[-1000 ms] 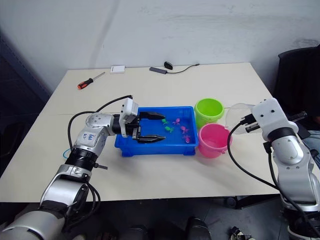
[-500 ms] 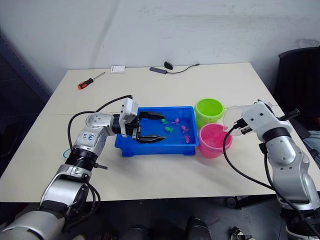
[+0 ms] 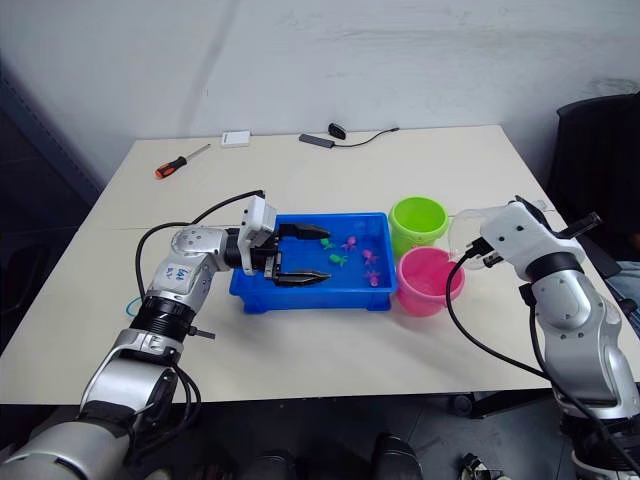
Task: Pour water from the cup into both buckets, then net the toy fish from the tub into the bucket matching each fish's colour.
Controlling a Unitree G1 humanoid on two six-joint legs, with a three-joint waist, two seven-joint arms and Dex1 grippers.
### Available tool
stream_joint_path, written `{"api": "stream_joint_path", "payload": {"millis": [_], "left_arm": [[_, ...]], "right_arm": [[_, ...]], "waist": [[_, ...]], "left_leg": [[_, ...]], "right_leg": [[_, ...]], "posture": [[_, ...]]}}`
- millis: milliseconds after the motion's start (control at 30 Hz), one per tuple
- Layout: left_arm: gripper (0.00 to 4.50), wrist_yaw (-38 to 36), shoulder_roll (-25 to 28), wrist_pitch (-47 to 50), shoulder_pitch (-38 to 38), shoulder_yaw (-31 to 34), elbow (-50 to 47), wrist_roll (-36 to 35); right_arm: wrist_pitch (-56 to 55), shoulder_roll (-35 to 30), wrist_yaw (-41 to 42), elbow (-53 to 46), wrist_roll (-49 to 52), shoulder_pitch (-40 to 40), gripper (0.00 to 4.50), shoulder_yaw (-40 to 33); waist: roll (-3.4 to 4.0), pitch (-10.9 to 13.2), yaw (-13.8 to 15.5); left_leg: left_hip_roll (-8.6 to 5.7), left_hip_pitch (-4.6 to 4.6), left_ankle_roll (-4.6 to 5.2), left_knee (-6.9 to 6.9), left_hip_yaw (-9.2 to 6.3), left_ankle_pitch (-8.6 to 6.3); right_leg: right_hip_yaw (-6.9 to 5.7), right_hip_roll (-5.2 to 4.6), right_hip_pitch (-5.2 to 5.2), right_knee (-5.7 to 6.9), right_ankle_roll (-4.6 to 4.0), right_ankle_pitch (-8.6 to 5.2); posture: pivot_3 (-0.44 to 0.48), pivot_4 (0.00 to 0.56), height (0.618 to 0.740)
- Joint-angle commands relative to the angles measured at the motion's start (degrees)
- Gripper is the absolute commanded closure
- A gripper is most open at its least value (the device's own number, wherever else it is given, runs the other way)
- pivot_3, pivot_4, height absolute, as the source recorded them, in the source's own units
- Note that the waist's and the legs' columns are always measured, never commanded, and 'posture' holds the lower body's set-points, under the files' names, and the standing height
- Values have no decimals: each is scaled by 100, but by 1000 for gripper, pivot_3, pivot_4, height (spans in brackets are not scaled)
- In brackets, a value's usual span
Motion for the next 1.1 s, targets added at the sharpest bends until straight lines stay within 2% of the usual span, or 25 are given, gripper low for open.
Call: {"api": "stream_joint_path", "payload": {"millis": [33,200,500,900,1100], "left_arm": [[0,-29,40,-63,20,108,-219,-92],[0,-30,43,-80,22,116,-205,-87],[0,113,27,26,10,250,-151,-165],[0,1417,212,767,-12,537,-241,102],[0,1725,351,1133,142,575,-574,54]], "right_arm": [[-145,-19,-15,-133,-93,-126,4464,-126],[54,132,62,-134,79,-201,4464,-200],[859,742,93,-86,922,-623,4464,-819],[2249,1437,-455,478,1556,-1912,4464,-1156],[2274,1709,-819,1040,1604,-2551,4464,-972]], "waist": [[0,0,-1],[0,0,-3],[1,-3,2],[17,-13,-25],[20,-15,-21]], "left_leg": [[0,0,0,0,0,0],[0,0,1,1,0,1],[0,1,-6,5,-3,11],[2,10,9,0,-2,6],[1,23,0,1,-3,17]], "right_leg": [[0,0,0,0,0,0],[0,0,1,2,0,0],[0,-1,1,10,-2,6],[3,-1,-2,40,-4,8],[4,-4,-7,47,-4,9]], "posture": [[0,150,740],[0,150,740],[0,150,740],[0,150,740],[0,150,740]]}}
